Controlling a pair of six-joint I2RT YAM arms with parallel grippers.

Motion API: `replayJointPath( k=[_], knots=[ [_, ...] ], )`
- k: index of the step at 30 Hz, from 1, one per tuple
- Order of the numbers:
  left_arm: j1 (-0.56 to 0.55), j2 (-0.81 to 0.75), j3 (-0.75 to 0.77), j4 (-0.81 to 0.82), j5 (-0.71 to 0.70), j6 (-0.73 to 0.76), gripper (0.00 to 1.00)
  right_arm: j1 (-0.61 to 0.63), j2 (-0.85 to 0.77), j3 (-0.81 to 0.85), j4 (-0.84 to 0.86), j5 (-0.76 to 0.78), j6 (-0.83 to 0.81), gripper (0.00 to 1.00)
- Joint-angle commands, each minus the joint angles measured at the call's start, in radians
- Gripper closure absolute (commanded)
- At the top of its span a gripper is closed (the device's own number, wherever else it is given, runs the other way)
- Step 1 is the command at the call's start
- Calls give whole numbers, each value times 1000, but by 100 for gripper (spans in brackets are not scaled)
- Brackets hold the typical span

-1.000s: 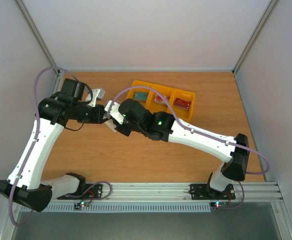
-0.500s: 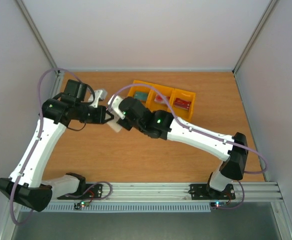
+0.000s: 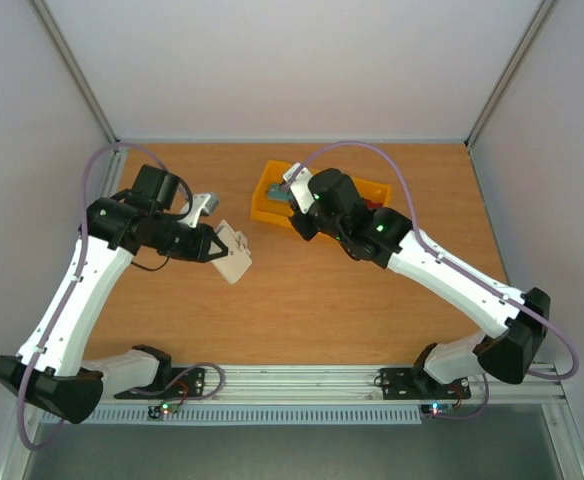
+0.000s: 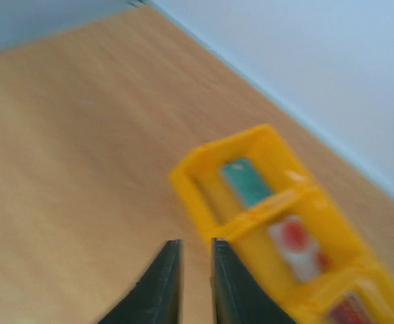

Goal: Take the credit cards out of the card holder

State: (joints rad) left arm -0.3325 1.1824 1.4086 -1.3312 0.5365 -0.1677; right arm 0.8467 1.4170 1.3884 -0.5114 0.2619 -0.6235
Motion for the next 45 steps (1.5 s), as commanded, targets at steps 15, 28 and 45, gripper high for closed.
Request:
replayJointPath(
  k=[15,28,45],
  knots=[
    [-1,27,142,-20,18,90,100,139,52,-29,209,-453,33,9],
    [-1,-6,104,-56,238,304,100,-11,4,-49,200,-721,71,31],
    [0,-15,159,-214,391,921,100,-96,32,-9,92,-1319,67,53]
  ],
)
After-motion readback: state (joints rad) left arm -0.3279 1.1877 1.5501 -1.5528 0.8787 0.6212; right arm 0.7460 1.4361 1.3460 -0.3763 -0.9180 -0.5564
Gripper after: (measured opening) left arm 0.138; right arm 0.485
